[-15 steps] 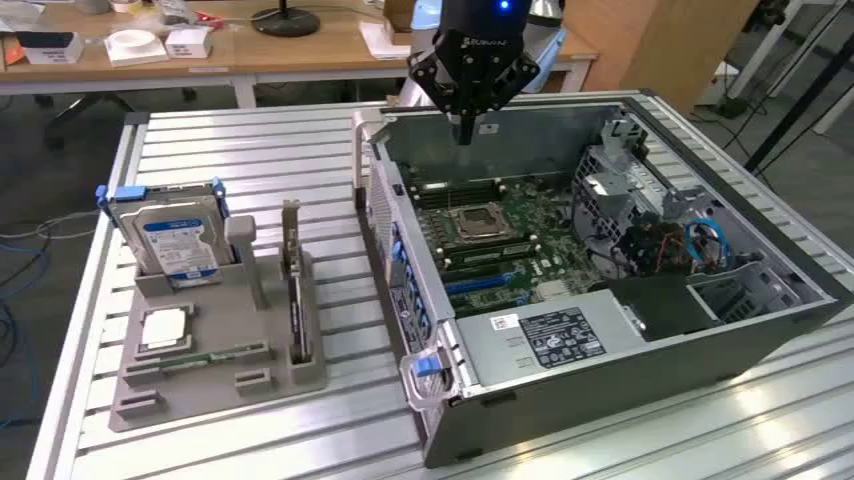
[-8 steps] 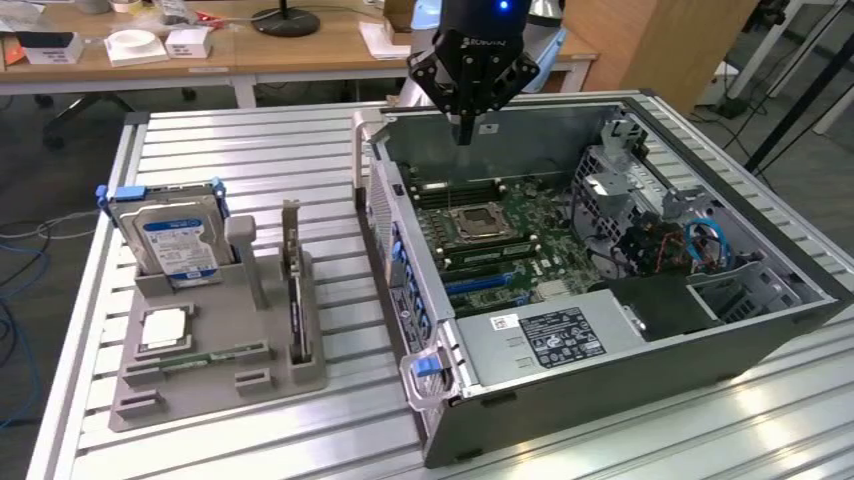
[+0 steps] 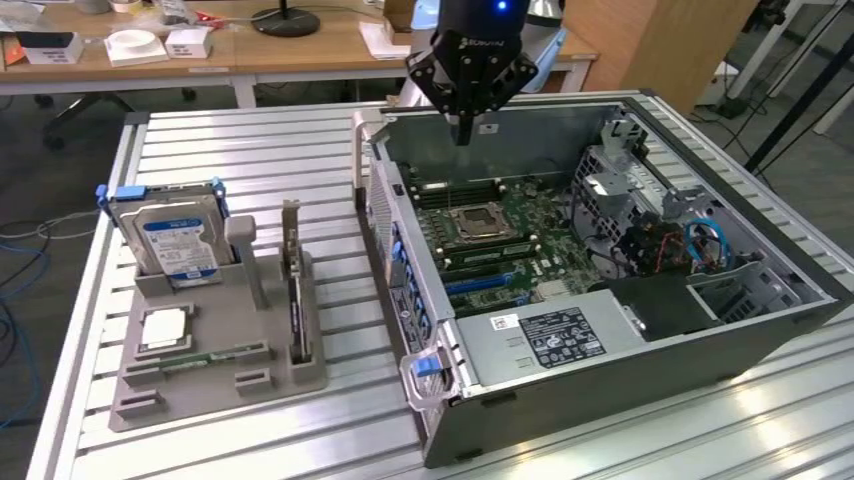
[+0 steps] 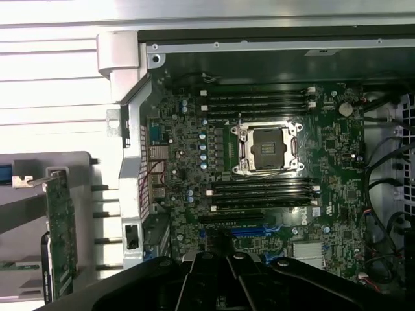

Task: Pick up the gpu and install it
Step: 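Reach for the gpu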

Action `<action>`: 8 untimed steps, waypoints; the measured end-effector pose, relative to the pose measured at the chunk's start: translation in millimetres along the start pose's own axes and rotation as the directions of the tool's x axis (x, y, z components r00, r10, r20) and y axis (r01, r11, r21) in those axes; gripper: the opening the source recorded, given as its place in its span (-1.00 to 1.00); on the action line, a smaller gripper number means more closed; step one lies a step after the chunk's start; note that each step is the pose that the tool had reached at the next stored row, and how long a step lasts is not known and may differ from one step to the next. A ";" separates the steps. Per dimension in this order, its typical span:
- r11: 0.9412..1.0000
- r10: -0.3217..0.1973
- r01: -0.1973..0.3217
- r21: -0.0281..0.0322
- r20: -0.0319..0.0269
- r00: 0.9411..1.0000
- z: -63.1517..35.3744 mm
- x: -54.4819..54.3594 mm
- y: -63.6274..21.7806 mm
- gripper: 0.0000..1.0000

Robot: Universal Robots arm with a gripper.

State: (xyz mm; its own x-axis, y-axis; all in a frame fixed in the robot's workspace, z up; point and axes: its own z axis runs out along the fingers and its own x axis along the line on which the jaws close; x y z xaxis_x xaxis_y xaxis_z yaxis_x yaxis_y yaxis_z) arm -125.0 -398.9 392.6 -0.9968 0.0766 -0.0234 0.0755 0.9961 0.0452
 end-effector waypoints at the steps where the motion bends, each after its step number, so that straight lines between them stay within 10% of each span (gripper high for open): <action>1: 1.000 0.000 0.000 0.000 0.000 1.000 0.1 2.8 -0.2 -0.79; 8: 1.000 0.000 0.000 0.000 0.000 1.000 0.6 8.2 -0.6 -0.79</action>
State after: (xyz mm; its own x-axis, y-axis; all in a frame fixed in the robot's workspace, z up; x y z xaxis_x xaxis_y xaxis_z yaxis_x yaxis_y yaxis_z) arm -133.2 -398.8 391.8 -0.9968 0.0765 -0.0232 0.0754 0.9961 0.0451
